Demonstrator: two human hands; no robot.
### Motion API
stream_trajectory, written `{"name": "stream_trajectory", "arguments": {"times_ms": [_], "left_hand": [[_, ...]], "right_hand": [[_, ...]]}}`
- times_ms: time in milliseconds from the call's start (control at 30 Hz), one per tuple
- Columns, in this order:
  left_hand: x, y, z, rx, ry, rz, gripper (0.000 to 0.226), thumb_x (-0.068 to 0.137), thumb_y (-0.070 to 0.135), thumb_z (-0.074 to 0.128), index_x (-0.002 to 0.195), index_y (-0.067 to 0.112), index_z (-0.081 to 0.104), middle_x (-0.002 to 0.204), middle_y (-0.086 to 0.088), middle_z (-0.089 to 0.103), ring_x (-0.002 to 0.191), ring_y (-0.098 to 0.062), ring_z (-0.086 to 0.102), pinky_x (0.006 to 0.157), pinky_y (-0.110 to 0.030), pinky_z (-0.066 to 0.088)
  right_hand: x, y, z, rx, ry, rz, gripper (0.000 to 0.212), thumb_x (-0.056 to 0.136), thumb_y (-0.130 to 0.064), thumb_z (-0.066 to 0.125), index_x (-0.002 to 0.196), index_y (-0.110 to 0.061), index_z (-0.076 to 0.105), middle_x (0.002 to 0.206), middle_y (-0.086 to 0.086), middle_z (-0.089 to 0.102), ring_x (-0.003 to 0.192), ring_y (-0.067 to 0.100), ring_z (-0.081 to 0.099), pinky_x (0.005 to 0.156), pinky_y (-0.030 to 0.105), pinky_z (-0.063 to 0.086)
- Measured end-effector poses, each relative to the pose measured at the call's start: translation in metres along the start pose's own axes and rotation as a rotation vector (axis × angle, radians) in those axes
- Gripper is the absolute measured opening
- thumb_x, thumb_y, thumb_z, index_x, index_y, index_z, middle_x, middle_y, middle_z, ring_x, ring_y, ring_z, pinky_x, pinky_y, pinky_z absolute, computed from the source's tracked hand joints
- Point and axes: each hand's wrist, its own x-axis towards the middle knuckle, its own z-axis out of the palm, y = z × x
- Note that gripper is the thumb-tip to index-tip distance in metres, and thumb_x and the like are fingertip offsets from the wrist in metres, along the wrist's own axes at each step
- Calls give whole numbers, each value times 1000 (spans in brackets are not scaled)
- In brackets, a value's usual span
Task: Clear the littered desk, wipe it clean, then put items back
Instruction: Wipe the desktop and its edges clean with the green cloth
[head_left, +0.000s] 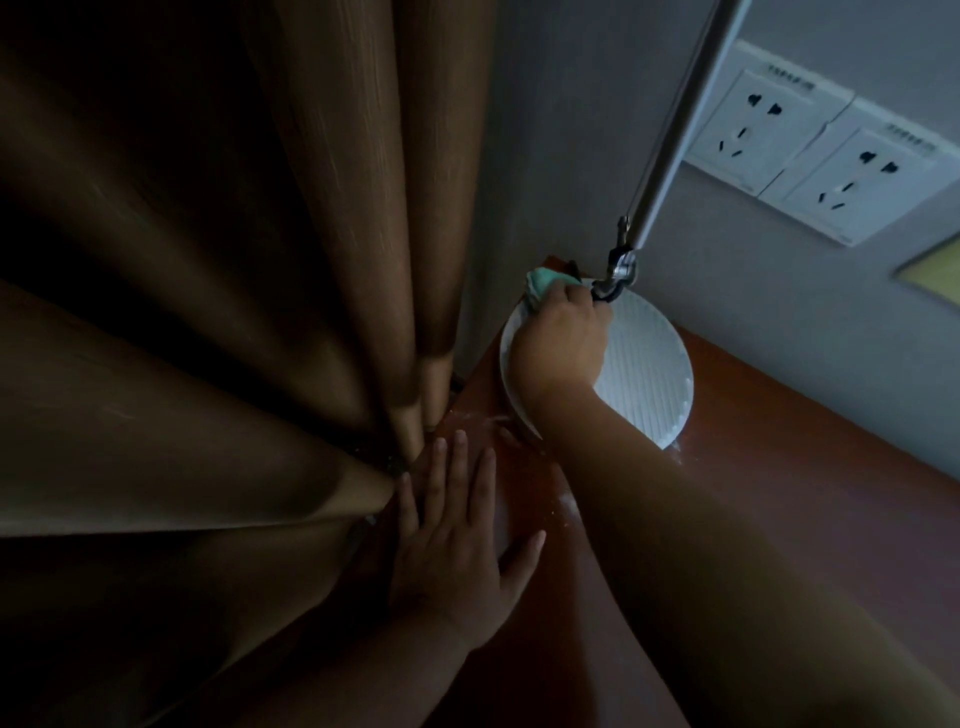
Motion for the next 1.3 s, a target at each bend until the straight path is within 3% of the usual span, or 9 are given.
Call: {"name": "stream_trajectory", "arguments": {"times_ms": [233,367,467,633,800,900,1000,1133,1300], "left_hand": [[1,1,0,5,17,-1,81,80,65,35,141,11,33,149,-16,34,139,-28,24,108,-50,15],[1,2,-1,15,24,2,81,80,64,34,141,11,32,149,-16,34,139,-28,24,108,-50,16],[1,2,-2,17,22,-3,81,81,65,33,141,11,32,149,-17,34,139,-27,23,108,-50,15],[1,2,-3,36,19,-2,81,81,65,32,141,11,32,149,-16,33,140,-27,22,109,-49,12],[0,2,-2,35,22,-7,81,81,66,33,141,11,32,149,-16,33,140,-26,22,109,-50,14],[0,2,-1,53,16,-10,82,81,66,32,141,11,31,149,-16,33,140,-27,21,109,-50,14],[0,2,-1,70,6,-14,83,81,67,31,142,11,31,150,-16,31,141,-26,19,110,-49,12],[2,2,-3,81,-5,-19,82,81,66,32,142,11,29,151,-15,30,141,-26,19,109,-48,11],[2,1,-3,81,1,-12,82,80,65,34,141,11,30,149,-16,34,139,-27,23,107,-49,17]], "right_hand": [[-1,36,-12,265,-145,-311,38,85,-11,43,111,-9,69,122,9,64,117,28,53,99,22,35],[-15,51,-27,447,-314,-340,36,78,15,46,93,-2,75,110,11,68,107,23,61,92,9,34],[-27,62,-34,454,-389,-461,35,68,3,44,78,-4,77,92,5,71,89,7,61,84,5,39],[-51,82,-43,387,-538,-627,33,54,1,47,65,-10,76,76,4,73,85,9,57,74,1,39],[-50,97,-75,267,-964,-331,50,66,18,48,56,-23,74,60,-5,69,61,6,62,62,20,51],[-32,100,-103,546,-803,-138,58,78,20,52,56,-29,73,57,-6,68,50,3,61,49,20,51],[-9,79,-115,641,-473,-152,39,86,10,53,99,-22,71,77,-4,68,48,-4,58,47,9,45],[11,34,-85,98,-135,-604,37,87,-6,53,123,-6,59,120,11,49,102,19,53,87,18,36],[13,19,-30,-300,-145,-484,37,98,-8,34,134,0,40,134,19,41,121,34,46,93,41,44]]}}
